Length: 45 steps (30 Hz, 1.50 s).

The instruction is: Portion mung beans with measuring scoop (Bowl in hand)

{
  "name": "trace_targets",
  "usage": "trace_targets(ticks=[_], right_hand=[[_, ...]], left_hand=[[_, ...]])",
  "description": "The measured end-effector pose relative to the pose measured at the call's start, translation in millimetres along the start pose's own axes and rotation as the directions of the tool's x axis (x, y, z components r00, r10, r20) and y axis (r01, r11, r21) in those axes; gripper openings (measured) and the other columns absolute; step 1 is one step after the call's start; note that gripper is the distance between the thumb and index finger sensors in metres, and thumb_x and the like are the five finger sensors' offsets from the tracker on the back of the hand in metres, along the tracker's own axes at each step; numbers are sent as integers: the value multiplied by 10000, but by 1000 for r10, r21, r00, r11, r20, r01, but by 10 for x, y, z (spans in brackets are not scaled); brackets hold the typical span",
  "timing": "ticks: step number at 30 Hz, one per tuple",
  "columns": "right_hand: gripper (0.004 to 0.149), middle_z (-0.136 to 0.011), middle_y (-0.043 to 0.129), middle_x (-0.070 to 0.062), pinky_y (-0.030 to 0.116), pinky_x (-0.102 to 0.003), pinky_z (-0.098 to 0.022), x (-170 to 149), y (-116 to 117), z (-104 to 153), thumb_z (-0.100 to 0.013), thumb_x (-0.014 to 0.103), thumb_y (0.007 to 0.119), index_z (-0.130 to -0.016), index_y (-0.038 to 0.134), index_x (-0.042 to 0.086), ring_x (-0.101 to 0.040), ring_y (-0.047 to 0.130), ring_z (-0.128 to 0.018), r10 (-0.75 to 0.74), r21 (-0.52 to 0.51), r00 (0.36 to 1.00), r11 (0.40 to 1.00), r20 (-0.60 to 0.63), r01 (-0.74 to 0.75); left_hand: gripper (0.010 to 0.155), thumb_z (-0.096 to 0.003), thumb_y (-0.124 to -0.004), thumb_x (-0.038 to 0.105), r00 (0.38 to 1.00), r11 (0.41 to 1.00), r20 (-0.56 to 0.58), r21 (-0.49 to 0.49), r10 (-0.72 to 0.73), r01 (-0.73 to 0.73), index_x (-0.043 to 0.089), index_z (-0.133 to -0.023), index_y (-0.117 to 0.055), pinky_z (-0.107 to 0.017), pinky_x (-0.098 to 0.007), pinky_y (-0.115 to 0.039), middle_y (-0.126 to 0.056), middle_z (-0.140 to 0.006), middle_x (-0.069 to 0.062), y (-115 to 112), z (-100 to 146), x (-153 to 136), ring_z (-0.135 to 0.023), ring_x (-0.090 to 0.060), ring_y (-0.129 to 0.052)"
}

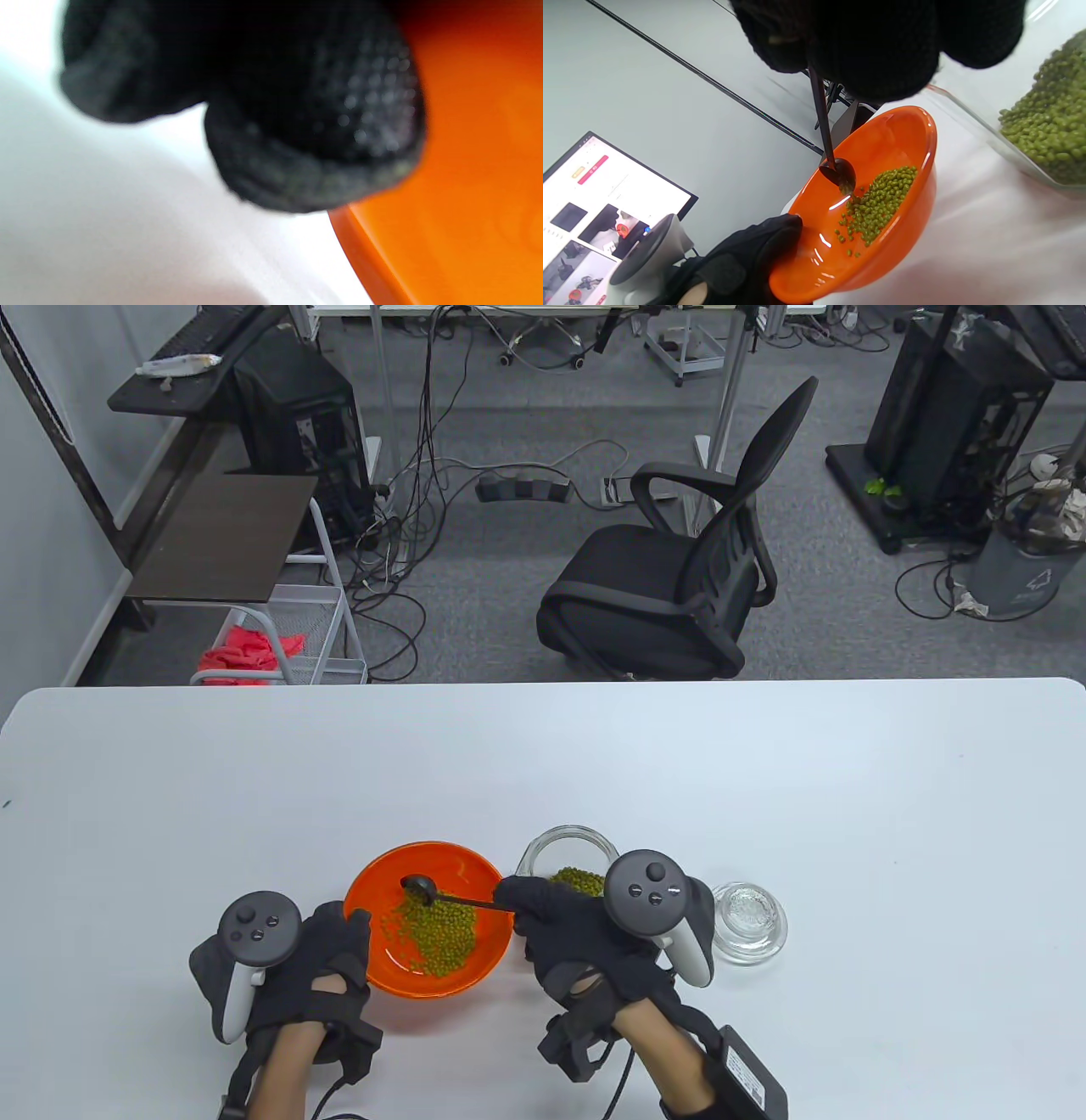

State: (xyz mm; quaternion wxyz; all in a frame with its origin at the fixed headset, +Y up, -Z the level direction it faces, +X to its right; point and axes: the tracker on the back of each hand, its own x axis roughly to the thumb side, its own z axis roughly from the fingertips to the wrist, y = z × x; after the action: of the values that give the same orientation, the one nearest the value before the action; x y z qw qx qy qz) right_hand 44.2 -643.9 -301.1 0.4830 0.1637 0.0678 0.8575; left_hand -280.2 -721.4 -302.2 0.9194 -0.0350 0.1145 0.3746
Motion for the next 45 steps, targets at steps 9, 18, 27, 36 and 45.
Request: trace_targets(ticks=[9,18,27,36,45], right_hand=[[434,-794,796,-269,715,-635,-485,48,-7,23,-437,101,750,-854,858,154,-324,933,-506,29,0,999,1000,16,-29],[432,-793,789,-269,708,-636,-486,95,-275,91,-445,116,750,-867,839,139,-323,926,-505,-39,-45,999,998,31,40],[419,-734,832,-247,730,-618,-461,77,-683,225,-460,170,772,-872,816,109,-295,938,-440,-108,-157,994,981,30,111],[395,-636,887,-215,777,-581,-403,-1,-1072,399,-452,212,822,-827,840,88,-242,947,-331,-109,-331,994,938,0,103],[391,-624,891,-209,780,-577,-396,-45,-1319,552,-454,223,824,-820,841,88,-236,946,-318,-38,-466,998,885,-56,8]], left_hand=[[528,-527,-714,490,1000,1000,0,-1,1,-1,100,-874,-792,-61,-181,-957,-1013,-402,77,4,0,-3,-59,5,-1088],[528,-527,-714,490,1000,1000,-3,-2,2,-2,100,-875,-792,-61,-181,-957,-1012,-404,77,7,1,-7,-60,5,-1088],[529,-528,-713,490,1000,1000,-4,0,-1,1,101,-878,-790,-63,-182,-957,-1012,-406,76,9,1,-6,-62,2,-1088],[528,-528,-713,489,1000,1000,-3,2,-5,5,102,-881,-787,-68,-185,-957,-1011,-411,74,11,-1,-6,-68,0,-1089],[529,-527,-713,489,1000,1000,-3,3,-9,9,101,-880,-788,-67,-184,-958,-1011,-409,74,4,-2,-4,-67,0,-1089]])
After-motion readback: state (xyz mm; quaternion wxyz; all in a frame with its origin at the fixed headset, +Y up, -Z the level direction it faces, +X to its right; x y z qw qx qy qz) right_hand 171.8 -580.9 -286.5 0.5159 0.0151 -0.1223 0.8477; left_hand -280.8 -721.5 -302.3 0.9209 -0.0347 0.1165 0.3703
